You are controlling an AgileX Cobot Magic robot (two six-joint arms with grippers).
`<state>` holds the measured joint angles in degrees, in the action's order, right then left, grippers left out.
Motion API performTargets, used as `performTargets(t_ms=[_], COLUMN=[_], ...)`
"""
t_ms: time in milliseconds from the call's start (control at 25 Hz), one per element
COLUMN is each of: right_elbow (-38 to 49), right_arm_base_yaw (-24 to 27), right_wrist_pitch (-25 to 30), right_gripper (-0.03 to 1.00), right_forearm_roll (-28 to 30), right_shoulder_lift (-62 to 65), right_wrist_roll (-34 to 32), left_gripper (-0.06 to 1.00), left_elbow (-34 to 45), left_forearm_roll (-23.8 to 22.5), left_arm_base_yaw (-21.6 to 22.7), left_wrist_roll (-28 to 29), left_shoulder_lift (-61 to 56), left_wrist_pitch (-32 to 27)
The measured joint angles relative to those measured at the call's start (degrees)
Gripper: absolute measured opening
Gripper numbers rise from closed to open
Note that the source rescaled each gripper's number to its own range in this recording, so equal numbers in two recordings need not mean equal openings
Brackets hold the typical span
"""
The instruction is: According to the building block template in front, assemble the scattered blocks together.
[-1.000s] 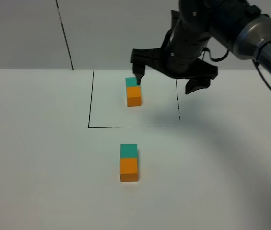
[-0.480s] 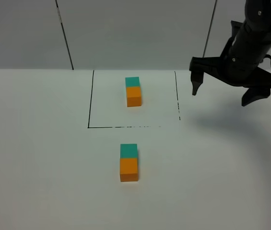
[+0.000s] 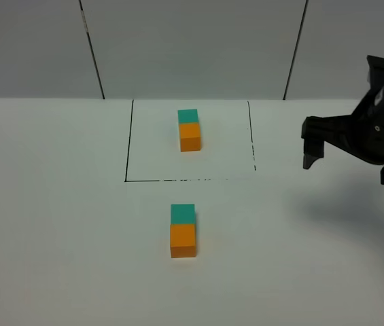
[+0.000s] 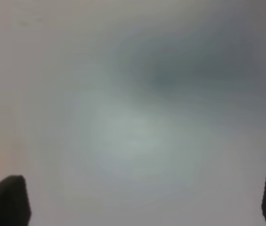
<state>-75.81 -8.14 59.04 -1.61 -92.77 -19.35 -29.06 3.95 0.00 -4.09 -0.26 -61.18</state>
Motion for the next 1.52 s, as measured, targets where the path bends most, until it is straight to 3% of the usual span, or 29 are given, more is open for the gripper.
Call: performTargets(t_ms=[160, 400, 640, 1000, 1240, 1520], right_elbow=[9.46, 20.42, 28.53, 35.4, 40.77, 46.5], right_arm_base_yaw=[0.0, 0.0, 0.0, -0.67, -3.69, -3.83], right_wrist_pitch=[-1.34, -1.71, 0.42, 5.68, 3.79, 1.13], right_gripper=[0.96, 0.81, 0.79, 1.0, 1.0, 1.0], right_forearm_roll=[0.06, 0.54, 4.23, 6.36, 3.3, -1.23], right_shoulder_lift=[9.01, 23.8, 39.79, 62.07, 76.11, 90.18], right_wrist_roll=[0.0, -1.13, -3.91, -3.97, 0.57, 8.21], left_gripper=[0.69, 0.69, 0.69, 0.69, 0.69, 0.69], left_elbow=[0.0, 0.0, 0.0, 0.0, 0.0, 0.0], left_forearm_roll=[0.0, 0.0, 0.0, 0.0, 0.0, 0.0], left_arm_base_yaw=[0.0, 0.0, 0.0, 0.0, 0.0, 0.0], left_wrist_roll=[0.0, 0.0, 0.0, 0.0, 0.0, 0.0], left_shoulder_lift=[0.0, 0.0, 0.0, 0.0, 0.0, 0.0], left_wrist_pitch=[0.0, 0.0, 0.0, 0.0, 0.0, 0.0])
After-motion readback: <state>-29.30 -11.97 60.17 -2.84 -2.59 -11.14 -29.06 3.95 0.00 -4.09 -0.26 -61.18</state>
